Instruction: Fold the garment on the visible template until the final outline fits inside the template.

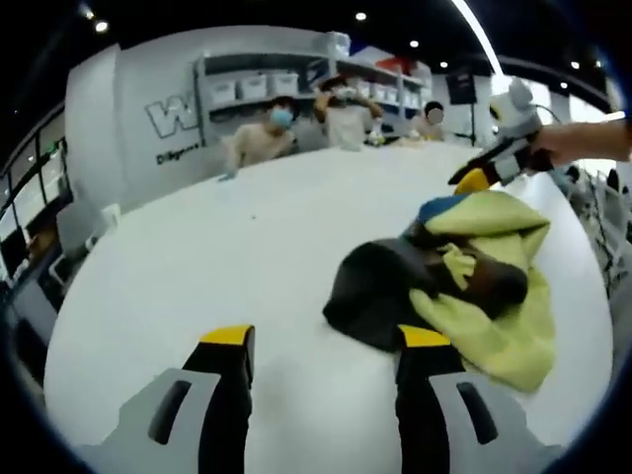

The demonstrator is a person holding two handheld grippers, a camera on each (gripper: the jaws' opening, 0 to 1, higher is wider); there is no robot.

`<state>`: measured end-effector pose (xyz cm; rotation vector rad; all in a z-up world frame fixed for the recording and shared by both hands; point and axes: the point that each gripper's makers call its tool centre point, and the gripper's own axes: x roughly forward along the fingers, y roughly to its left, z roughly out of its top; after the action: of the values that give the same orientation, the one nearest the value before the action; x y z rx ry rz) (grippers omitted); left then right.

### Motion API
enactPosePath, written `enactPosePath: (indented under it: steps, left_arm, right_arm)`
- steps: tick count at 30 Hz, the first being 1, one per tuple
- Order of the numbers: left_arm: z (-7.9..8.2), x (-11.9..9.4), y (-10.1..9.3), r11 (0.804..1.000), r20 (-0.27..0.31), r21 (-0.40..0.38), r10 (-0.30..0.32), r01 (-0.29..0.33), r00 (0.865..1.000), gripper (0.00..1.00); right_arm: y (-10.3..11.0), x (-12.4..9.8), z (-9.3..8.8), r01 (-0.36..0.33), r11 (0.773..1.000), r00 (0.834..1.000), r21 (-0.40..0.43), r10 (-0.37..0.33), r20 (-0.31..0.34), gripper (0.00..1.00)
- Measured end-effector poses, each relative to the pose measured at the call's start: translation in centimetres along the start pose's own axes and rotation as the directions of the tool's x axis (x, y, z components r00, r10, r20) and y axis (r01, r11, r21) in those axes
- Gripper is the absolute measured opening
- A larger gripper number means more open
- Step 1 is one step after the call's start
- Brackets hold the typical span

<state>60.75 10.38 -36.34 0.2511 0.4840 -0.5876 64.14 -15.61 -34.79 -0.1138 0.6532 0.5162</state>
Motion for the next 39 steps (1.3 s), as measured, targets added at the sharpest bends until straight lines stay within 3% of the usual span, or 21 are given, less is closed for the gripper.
enactPosePath:
  steps: [4,6,8,11,20,25,30,32,39]
  left_arm:
    - [-0.2,1.1,-0.8,0.999,-0.009,0.03,-0.015,0.015,1.0,0.46]
    - [0.5,1.9,-0.7,0.989,0.019,0.145,-0.037,0.034,0.999,0.41]
    - [0.3,2.4,-1.7,0.985,-0.009,0.155,-0.075,0.075,0.997,0.4]
    - [0.4,3.1,-2.5,0.985,-0.008,0.152,-0.086,0.086,0.996,0.44]
    - [0.5,4.3,-2.1,0.991,-0.005,0.084,-0.102,0.102,0.995,0.36]
    - [0.2,4.4,-1.8,0.992,0.001,0.058,-0.109,0.109,0.994,0.21]
    - [0.3,4.6,-1.3,0.996,0.015,0.038,-0.08,0.079,0.997,0.13]
    - [0.2,4.6,-1.2,0.996,0.009,0.045,-0.072,0.072,0.997,0.02]
    - [0.6,3.5,-0.5,0.997,0.049,0.023,-0.069,0.068,0.996,0.01]
  right_arm:
    - [0.3,0.9,-0.6,-0.017,1.0,0.999,0.025,0.018,-0.032,0.29]
    - [0.3,1.1,-0.5,-0.019,1.0,0.999,0.024,0.02,-0.036,0.28]
    - [0.3,1.6,-0.9,-0.03,0.999,0.998,0.043,0.033,-0.053,0.28]
    - [0.8,2.1,-1.4,-0.056,0.996,0.996,0.068,0.061,-0.066,0.22]
    - [1.1,2.8,-3.0,-0.069,0.994,0.99,0.082,0.078,-0.114,0.14]
    - [1.5,2.4,-2.7,-0.076,0.994,0.991,0.073,0.083,-0.106,0.07]
    - [2.1,1.6,-2.5,-0.08,0.993,0.993,0.083,0.086,-0.078,0.0]
    - [2.2,1.4,-2.4,-0.081,0.993,0.994,0.089,0.087,-0.064,0.0]
    - [2.0,-0.3,-1.3,-0.071,0.988,0.997,0.138,0.072,-0.003,0.0]
